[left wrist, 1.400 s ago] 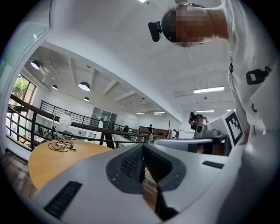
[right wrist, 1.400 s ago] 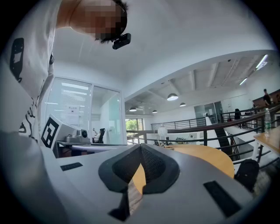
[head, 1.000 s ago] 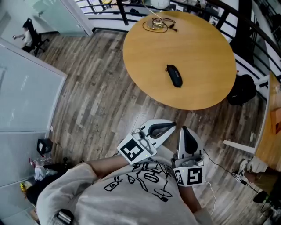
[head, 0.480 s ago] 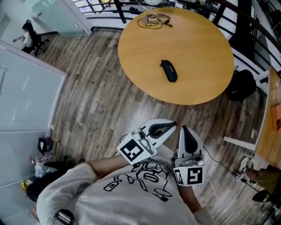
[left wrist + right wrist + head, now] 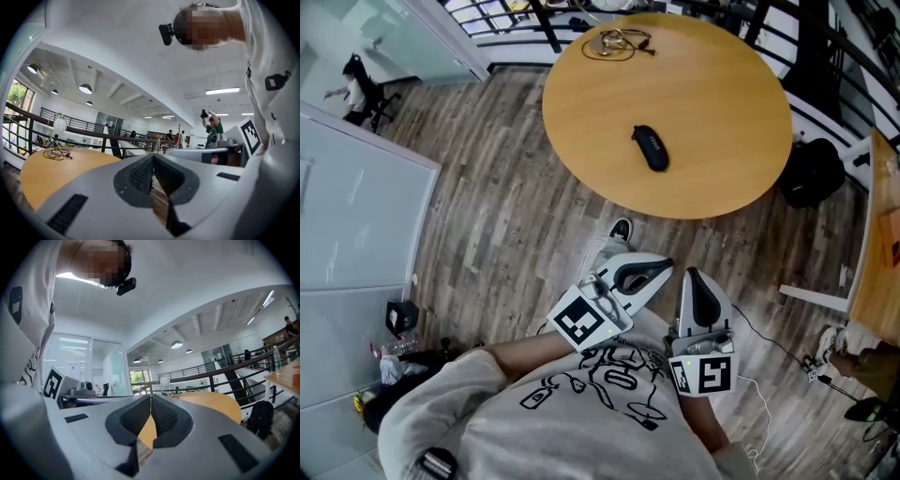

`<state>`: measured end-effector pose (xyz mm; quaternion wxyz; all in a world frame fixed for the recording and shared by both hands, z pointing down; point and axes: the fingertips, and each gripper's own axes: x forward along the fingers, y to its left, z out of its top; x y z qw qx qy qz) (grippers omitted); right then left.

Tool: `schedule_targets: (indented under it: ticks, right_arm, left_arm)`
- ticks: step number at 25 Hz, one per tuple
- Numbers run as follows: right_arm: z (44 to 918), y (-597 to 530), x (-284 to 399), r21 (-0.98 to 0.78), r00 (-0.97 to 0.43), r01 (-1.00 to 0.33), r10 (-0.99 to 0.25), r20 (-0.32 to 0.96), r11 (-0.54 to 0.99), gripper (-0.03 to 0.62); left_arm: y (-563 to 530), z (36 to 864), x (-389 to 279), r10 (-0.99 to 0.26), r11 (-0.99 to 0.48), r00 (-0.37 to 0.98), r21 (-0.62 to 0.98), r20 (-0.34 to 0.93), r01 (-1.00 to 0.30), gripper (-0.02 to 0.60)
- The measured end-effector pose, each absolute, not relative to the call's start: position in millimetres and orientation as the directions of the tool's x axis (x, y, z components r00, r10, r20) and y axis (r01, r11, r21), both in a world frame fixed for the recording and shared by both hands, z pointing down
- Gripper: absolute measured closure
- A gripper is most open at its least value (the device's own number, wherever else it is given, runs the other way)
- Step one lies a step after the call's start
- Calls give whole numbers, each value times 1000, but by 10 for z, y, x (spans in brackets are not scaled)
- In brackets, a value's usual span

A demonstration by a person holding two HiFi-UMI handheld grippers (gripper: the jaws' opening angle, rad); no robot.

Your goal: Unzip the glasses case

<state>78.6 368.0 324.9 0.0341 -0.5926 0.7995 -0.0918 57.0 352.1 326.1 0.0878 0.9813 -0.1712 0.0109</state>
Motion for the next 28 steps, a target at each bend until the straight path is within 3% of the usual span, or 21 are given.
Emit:
schedule_targets:
  ticks: [28]
  right_arm:
    - [3224,2050,809,-133,-312,-945,-945,99,298,572]
  left_arm:
    - [1894,3253,634,-357,-910,933,210,46,-358,574]
